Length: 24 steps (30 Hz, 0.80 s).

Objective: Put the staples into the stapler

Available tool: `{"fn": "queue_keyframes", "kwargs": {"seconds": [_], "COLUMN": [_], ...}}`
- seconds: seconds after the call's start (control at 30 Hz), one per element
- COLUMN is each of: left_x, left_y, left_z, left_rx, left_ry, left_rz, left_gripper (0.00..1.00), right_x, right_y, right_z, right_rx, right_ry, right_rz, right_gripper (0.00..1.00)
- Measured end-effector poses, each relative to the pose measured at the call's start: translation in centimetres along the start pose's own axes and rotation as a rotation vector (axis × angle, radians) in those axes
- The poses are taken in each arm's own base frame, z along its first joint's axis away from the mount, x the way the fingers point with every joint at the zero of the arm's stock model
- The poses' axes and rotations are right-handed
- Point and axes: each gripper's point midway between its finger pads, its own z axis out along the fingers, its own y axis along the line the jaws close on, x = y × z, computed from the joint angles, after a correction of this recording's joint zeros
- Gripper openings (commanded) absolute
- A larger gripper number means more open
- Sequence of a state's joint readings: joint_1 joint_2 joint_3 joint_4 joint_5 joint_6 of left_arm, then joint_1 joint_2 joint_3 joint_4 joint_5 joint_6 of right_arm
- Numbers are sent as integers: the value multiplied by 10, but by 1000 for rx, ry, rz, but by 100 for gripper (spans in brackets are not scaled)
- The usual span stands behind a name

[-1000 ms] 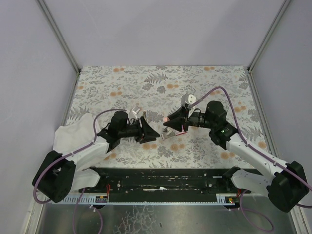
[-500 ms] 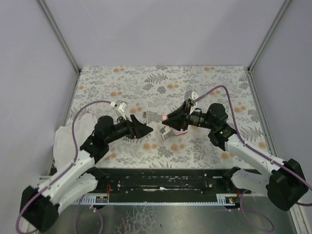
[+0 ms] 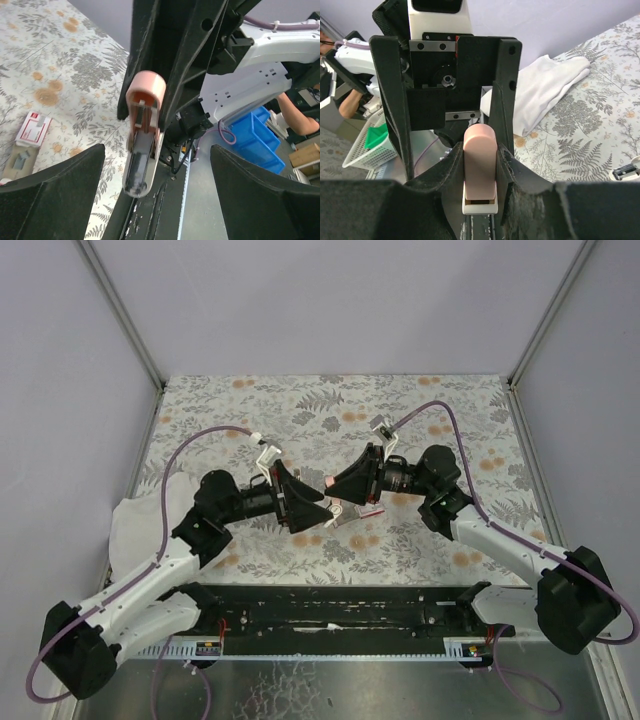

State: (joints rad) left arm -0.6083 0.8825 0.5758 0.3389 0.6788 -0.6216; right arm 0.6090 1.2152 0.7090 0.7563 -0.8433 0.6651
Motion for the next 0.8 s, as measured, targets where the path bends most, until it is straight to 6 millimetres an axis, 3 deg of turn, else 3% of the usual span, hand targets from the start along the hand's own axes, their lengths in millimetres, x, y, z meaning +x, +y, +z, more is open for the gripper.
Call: {"fn": "queue_keyframes", "kwargs": {"seconds": [0.13,0.23,0.67,0.8], "left_x": [-1,-1,13,13], "left_y": [-13,-17,-19,-16], "left_z": [14,19,30,31], "left_rx": [54,75,95,85], "left_ry": [31,42,86,70], "left_rz": [21,28,9,-1], "left_gripper": [81,72,45,24], "right_x": [-3,-3,-8,-9], "right_y": [8,11,19,21], "right_z": [0,1,1,1], "right_rx": [-32,-54,-90,-96], "right_ry": [-7,-3,-14,-17], "right_rz": [22,34,44,50], "right_gripper": [0,0,0,0]}}
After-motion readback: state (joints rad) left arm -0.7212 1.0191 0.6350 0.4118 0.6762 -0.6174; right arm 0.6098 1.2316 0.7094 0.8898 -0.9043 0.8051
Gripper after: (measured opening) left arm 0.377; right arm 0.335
